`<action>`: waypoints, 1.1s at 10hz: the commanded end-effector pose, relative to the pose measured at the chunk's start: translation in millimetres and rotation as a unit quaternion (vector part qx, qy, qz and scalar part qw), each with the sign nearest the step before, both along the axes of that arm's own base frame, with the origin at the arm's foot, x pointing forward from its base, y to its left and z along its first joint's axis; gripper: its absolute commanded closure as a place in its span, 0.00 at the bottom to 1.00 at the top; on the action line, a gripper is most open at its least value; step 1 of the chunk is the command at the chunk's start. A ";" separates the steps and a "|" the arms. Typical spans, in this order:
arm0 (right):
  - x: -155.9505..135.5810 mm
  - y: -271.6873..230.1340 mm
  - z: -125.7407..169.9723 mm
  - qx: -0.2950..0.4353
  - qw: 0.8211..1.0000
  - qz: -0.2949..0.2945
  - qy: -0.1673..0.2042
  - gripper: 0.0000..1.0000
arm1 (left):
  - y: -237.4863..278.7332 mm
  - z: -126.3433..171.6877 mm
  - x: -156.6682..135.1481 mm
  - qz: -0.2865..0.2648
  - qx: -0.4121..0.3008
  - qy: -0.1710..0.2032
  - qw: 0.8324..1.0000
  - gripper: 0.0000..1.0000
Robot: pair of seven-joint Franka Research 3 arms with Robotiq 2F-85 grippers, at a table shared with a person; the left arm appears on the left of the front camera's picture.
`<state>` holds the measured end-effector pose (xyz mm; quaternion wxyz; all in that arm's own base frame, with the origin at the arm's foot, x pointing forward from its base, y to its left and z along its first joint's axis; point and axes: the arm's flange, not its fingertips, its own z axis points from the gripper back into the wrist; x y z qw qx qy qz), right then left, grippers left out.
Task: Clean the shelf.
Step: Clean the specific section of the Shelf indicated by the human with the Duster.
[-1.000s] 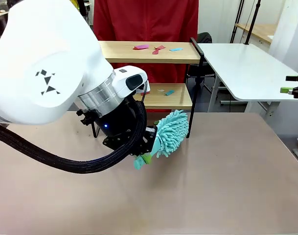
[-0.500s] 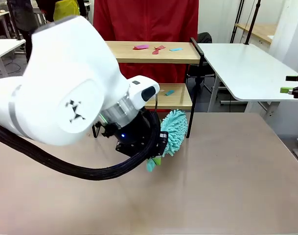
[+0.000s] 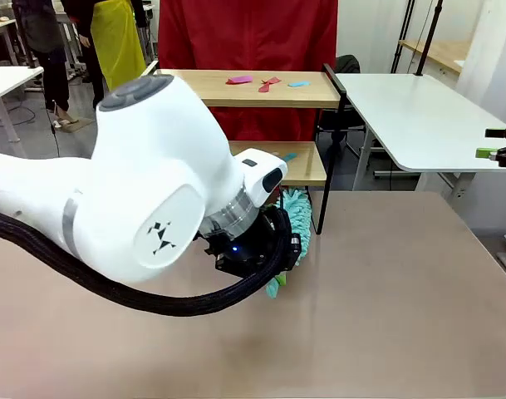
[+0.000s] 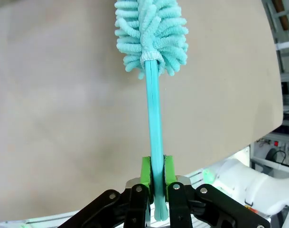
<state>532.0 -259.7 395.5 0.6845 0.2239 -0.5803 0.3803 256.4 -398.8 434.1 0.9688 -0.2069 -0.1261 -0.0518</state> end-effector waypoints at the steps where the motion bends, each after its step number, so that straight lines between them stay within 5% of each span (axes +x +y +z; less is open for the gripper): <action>1: 1.1 2.0 5.5 -0.002 1.000 -0.004 0.010 0.00 | -23.6 -6.6 9.8 0.025 0.000 -0.018 1.000 0.87; 4: 1.1 2.0 5.5 -0.002 1.000 -0.004 0.010 0.00 | -44.4 -17.9 23.7 0.038 -0.001 -0.049 0.998 0.87; 11: 1.1 2.0 5.5 -0.002 1.000 -0.004 0.010 0.00 | -73.3 -41.1 64.7 0.052 -0.001 -0.052 0.997 0.87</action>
